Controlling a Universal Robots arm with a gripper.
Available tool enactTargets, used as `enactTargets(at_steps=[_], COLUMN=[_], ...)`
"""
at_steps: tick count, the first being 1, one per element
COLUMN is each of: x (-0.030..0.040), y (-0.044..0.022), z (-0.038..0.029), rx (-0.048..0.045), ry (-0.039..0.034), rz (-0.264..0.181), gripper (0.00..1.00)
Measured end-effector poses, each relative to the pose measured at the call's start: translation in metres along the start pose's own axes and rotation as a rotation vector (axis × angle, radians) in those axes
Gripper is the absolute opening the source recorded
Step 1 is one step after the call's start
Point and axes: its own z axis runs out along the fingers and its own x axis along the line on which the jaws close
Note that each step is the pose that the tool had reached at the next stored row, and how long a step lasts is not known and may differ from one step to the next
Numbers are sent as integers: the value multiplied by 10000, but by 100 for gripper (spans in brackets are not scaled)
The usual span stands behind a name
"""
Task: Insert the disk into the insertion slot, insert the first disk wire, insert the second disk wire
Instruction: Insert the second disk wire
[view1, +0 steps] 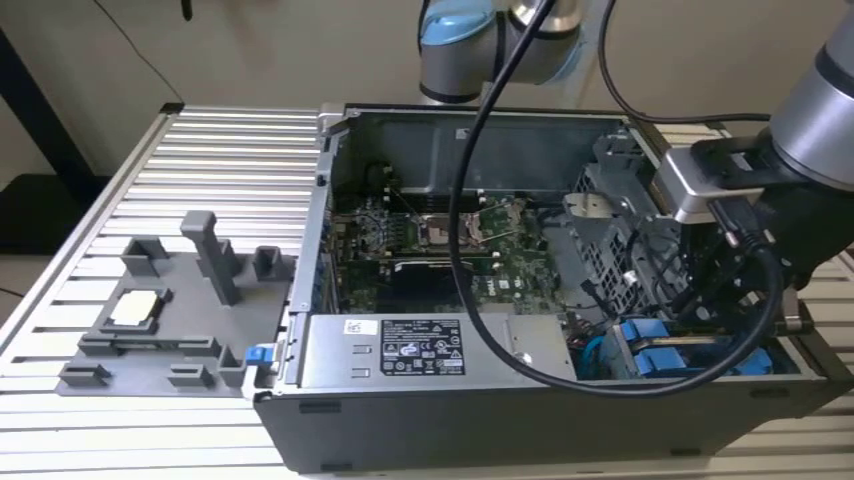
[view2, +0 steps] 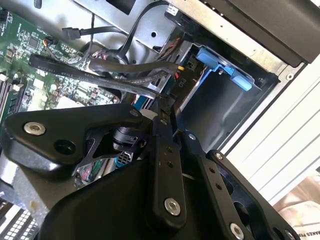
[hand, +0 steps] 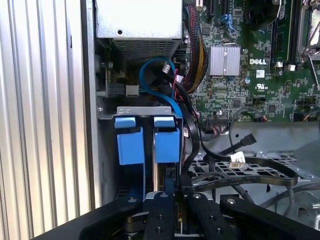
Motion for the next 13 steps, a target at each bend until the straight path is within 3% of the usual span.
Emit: enactTargets(at_steps=[13], x=[16], y=[0], z=[65], rx=[-1], ry=[-27], rz=[3], gripper=[16])
